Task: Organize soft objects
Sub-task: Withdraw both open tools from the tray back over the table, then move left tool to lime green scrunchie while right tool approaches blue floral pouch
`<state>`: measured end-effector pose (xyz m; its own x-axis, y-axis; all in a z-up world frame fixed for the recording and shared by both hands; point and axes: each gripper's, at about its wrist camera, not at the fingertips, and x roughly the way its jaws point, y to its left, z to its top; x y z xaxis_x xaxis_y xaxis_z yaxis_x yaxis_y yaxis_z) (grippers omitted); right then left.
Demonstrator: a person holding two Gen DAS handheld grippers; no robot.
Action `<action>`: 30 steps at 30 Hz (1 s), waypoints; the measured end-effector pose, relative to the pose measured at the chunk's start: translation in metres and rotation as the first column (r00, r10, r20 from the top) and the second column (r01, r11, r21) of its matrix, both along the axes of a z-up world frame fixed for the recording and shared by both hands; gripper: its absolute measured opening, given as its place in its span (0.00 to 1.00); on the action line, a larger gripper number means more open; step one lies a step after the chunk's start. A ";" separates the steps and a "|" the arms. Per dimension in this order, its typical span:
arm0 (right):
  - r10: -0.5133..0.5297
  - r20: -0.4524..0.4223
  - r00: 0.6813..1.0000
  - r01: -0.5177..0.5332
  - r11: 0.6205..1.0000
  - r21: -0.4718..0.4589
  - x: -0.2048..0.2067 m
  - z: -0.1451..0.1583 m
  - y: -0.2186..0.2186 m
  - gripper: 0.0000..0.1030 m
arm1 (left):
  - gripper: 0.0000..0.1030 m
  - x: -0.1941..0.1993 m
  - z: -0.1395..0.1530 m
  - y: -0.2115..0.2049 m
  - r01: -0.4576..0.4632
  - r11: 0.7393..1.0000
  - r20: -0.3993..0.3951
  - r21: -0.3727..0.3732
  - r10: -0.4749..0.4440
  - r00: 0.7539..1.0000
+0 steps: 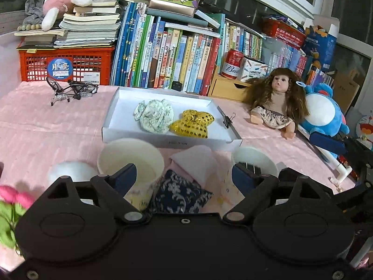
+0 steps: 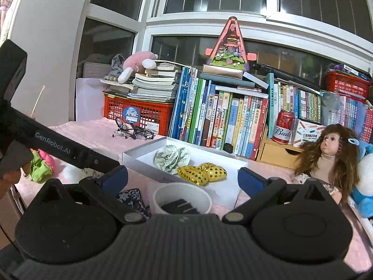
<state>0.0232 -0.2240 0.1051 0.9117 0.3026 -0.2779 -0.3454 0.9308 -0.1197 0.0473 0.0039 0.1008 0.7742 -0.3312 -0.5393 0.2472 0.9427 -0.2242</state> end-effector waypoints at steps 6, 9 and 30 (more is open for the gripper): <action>-0.004 0.008 1.000 0.004 1.000 0.024 -0.015 -0.018 0.008 1.00 | 0.89 -0.028 -0.014 0.005 -0.036 0.999 0.061 0.039 0.034 0.998; 0.010 0.019 1.000 -0.010 1.000 0.024 -0.020 -0.023 0.015 1.00 | 0.90 -0.039 -0.017 0.012 -0.052 0.998 0.074 0.030 0.050 0.996; 0.090 -0.042 0.995 -0.088 0.995 0.048 -0.030 -0.061 0.067 0.96 | 0.92 -0.083 -0.053 0.066 -0.269 0.957 0.158 0.105 0.251 0.955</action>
